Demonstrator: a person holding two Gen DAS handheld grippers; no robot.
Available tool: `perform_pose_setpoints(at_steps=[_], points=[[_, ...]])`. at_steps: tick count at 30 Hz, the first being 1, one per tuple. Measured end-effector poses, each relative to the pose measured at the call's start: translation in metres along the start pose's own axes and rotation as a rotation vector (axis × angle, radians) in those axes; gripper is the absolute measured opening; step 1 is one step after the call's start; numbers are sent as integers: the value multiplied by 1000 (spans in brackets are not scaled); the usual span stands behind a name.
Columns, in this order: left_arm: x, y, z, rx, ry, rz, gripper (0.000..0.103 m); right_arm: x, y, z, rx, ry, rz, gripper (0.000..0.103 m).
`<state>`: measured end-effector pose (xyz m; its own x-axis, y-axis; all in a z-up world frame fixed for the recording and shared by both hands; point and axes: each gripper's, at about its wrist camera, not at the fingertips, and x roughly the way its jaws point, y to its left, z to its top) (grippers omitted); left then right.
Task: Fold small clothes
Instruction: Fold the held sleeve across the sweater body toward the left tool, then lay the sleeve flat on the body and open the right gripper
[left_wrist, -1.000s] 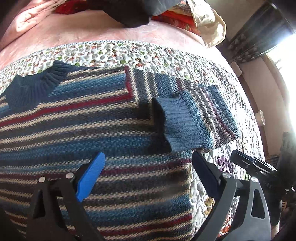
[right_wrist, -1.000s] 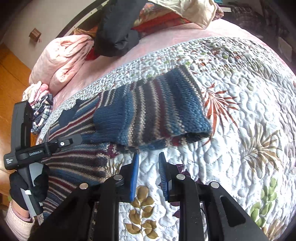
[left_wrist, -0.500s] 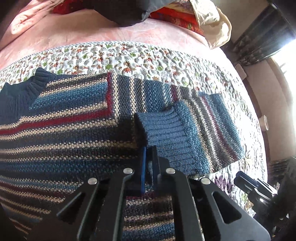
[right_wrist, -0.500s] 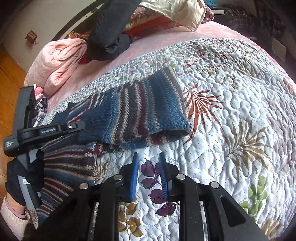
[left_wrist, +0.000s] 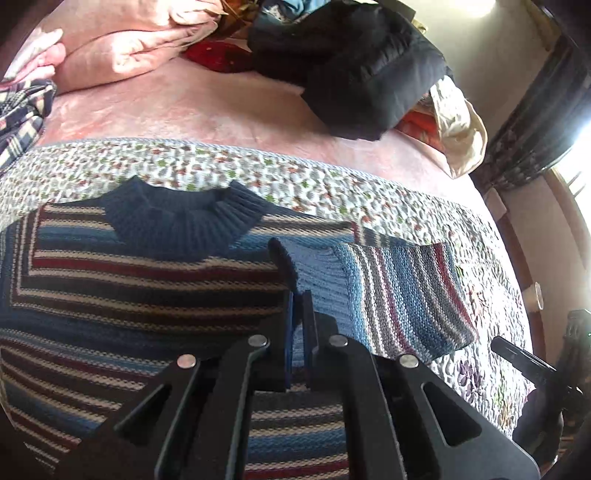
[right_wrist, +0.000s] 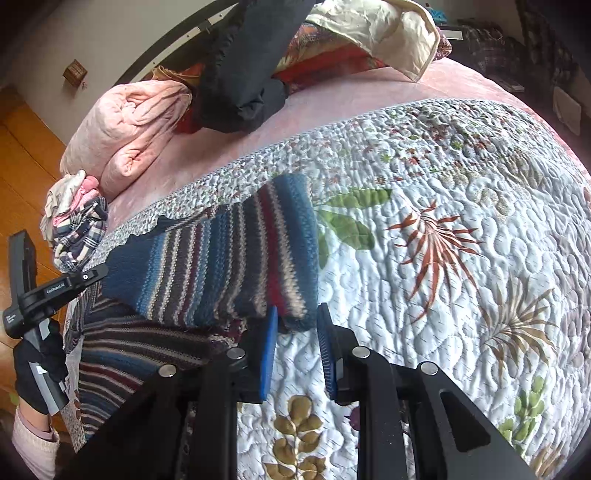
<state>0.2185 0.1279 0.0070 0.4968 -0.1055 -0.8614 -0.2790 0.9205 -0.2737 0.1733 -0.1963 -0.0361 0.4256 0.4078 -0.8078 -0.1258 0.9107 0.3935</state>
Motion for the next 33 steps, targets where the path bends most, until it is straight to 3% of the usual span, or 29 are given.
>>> perform_pose_setpoints(at_steps=[12, 24, 28, 31, 33], points=[[-29, 103, 12, -129, -60, 143, 2, 63, 75, 11, -89, 82, 105, 23], [35, 144, -15, -116, 65, 262, 1, 103, 76, -7, -112, 150, 23, 20], [25, 146, -15, -129, 61, 263, 2, 99, 85, -4, -144, 160, -12, 20], [-8, 141, -8, -113, -27, 281, 6, 74, 105, 4, -186, 108, -3, 25], [-27, 128, -5, -69, -88, 298, 19, 59, 119, 8, -203, 75, 23, 33]])
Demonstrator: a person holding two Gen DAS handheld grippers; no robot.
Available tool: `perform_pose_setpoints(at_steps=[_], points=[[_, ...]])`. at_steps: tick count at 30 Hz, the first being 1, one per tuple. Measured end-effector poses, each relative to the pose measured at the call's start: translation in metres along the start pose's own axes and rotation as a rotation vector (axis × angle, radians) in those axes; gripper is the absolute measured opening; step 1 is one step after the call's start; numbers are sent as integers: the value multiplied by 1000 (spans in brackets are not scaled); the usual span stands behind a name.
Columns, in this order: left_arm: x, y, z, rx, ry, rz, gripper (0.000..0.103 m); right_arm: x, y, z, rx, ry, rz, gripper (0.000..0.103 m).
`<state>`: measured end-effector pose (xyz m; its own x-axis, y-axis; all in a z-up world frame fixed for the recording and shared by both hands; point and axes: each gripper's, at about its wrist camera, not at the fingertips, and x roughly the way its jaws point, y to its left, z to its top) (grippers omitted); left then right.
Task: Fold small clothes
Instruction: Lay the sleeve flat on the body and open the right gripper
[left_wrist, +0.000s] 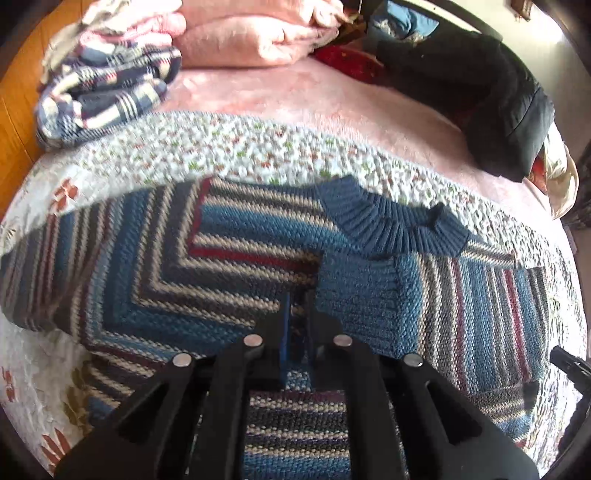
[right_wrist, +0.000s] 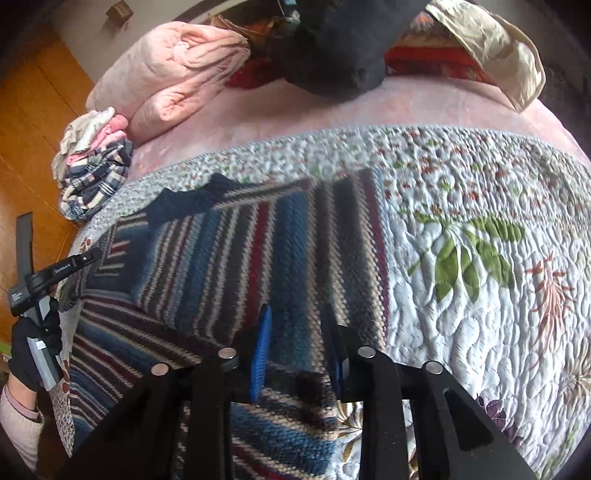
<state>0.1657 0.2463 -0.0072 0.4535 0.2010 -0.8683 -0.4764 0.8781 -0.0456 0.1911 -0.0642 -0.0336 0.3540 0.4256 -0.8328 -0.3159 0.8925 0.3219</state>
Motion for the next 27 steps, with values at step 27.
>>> perform_pose_setpoints(at_steps=[27], points=[[22, -6, -34, 21, 136, -154, 42, 44, 54, -11, 40, 109, 27, 39]])
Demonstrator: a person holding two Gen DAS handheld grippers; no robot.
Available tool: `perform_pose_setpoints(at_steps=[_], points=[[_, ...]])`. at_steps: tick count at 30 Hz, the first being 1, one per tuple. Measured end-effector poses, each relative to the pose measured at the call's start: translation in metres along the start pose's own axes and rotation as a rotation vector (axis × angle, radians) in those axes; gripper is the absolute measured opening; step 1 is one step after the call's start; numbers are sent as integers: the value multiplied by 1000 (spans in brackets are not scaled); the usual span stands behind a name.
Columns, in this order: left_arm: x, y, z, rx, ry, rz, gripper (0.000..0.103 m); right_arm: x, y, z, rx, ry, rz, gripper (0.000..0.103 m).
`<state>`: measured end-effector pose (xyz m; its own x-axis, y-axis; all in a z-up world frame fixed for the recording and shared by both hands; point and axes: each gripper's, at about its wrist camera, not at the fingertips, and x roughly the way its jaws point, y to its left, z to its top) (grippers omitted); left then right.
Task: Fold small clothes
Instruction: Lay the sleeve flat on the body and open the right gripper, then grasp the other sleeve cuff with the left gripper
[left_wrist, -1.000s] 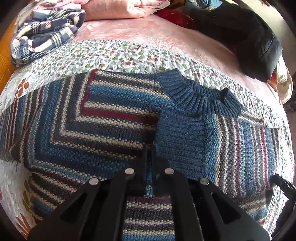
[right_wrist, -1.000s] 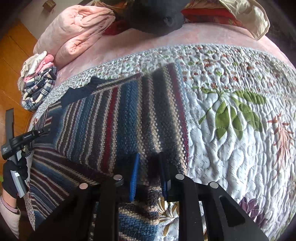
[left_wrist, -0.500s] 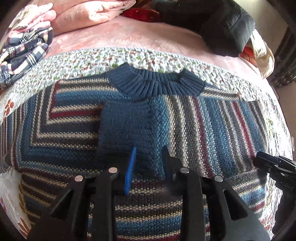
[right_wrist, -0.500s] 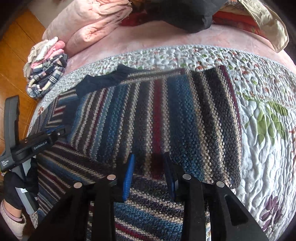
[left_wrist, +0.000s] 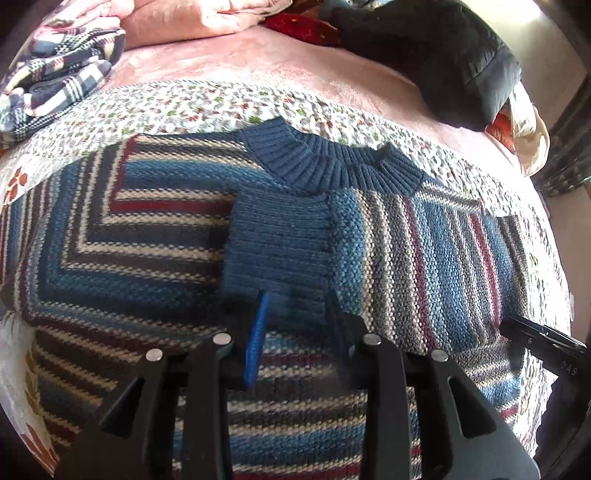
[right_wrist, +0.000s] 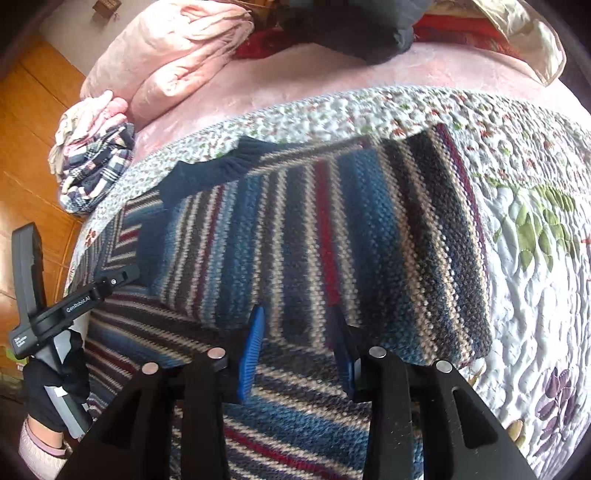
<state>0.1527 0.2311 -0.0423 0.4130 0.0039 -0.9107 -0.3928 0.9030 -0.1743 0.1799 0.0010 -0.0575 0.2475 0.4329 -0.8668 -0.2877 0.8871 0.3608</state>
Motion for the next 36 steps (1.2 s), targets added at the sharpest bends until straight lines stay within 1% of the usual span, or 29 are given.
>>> perform_pose_setpoints(at_steps=[1, 3, 5, 9, 10, 13, 15, 17, 22, 25, 27, 31, 33, 36], points=[[-11, 15, -3, -15, -17, 14, 45, -3, 9, -1, -21, 2, 2, 42], [-27, 46, -10, -59, -31, 38, 47, -5, 29, -4, -70, 12, 10, 44], [-45, 89, -21, -139, -37, 58, 52, 0, 49, -9, -109, 35, 24, 45], [-77, 177, -49, -295, -48, 118, 54, 12, 83, -25, -166, 69, 57, 46], [-83, 201, -56, -337, -48, 130, 55, 15, 90, -29, -182, 73, 54, 46], [-98, 272, -72, -474, -54, 168, 55, 25, 106, -41, -227, 84, 26, 46], [-108, 314, -81, -561, -79, 188, 56, 32, 113, -46, -250, 90, 3, 46], [-114, 345, -86, -629, -106, 196, 56, 36, 117, -50, -257, 97, -4, 46], [-104, 399, -88, -761, -140, 161, 56, 47, 117, -53, -237, 106, -10, 46], [-95, 415, -84, -821, -179, 123, 55, 50, 116, -54, -231, 109, -22, 46], [-94, 429, -78, -840, -200, 109, 55, 52, 115, -55, -231, 112, -35, 46], [-85, 446, -67, -854, -231, 120, 55, 56, 112, -55, -218, 116, -41, 46], [-82, 450, -60, -854, -241, 138, 54, 58, 113, -55, -216, 113, -46, 46], [-79, 452, -51, -841, -243, 188, 46, 59, 114, -54, -218, 108, -52, 46]])
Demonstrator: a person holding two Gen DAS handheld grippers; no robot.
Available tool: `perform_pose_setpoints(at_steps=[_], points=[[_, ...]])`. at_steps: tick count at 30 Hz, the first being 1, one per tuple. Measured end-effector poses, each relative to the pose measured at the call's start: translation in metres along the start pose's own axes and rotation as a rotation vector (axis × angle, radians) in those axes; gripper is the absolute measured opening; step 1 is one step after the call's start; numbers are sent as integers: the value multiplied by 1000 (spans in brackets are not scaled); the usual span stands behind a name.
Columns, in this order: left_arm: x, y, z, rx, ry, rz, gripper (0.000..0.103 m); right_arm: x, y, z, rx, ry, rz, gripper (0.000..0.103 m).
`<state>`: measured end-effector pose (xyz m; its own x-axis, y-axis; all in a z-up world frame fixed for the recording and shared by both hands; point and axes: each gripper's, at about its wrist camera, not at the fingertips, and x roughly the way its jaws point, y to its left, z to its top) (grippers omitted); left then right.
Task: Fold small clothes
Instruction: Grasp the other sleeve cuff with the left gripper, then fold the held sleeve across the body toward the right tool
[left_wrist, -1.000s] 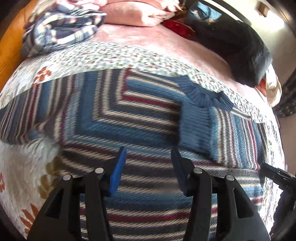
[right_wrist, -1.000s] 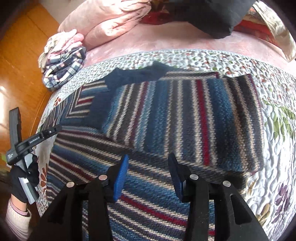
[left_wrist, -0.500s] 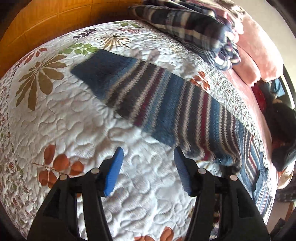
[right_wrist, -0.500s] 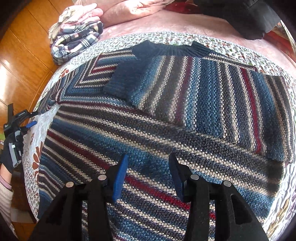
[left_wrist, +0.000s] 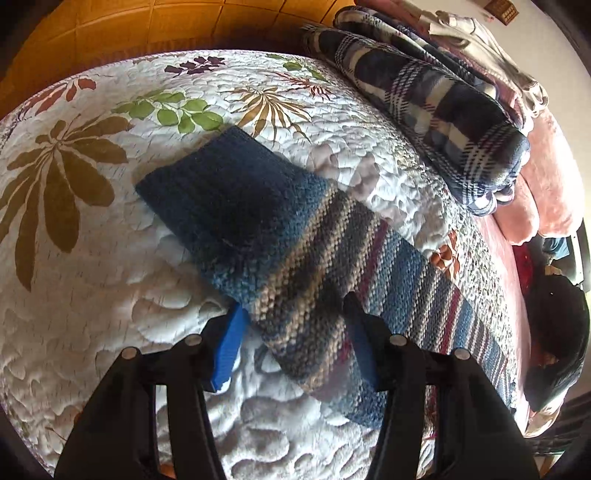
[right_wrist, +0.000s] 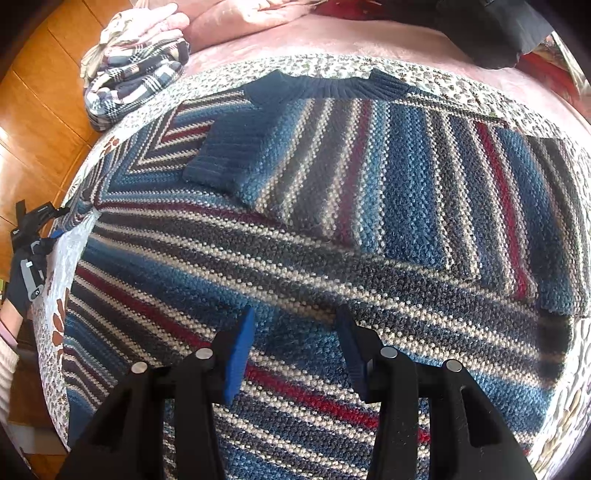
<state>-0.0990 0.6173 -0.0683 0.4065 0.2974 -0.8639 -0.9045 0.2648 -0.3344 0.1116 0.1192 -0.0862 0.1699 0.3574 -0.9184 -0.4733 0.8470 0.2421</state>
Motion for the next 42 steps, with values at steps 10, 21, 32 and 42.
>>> perform_pose_setpoints(at_steps=[10, 21, 32, 42], points=[[-16, -31, -2, 144, -77, 30, 12, -1, 0, -1, 1, -2, 0, 46], [-65, -119, -51, 353, -118, -138, 11, -26, -8, -7, 5, -41, 0, 46], [-76, -236, -142, 516, -57, -358, 11, -40, -26, -12, 22, -66, -19, 46], [-45, -280, -209, 526, 29, -404, 11, -42, -39, -14, 37, -70, -23, 46]])
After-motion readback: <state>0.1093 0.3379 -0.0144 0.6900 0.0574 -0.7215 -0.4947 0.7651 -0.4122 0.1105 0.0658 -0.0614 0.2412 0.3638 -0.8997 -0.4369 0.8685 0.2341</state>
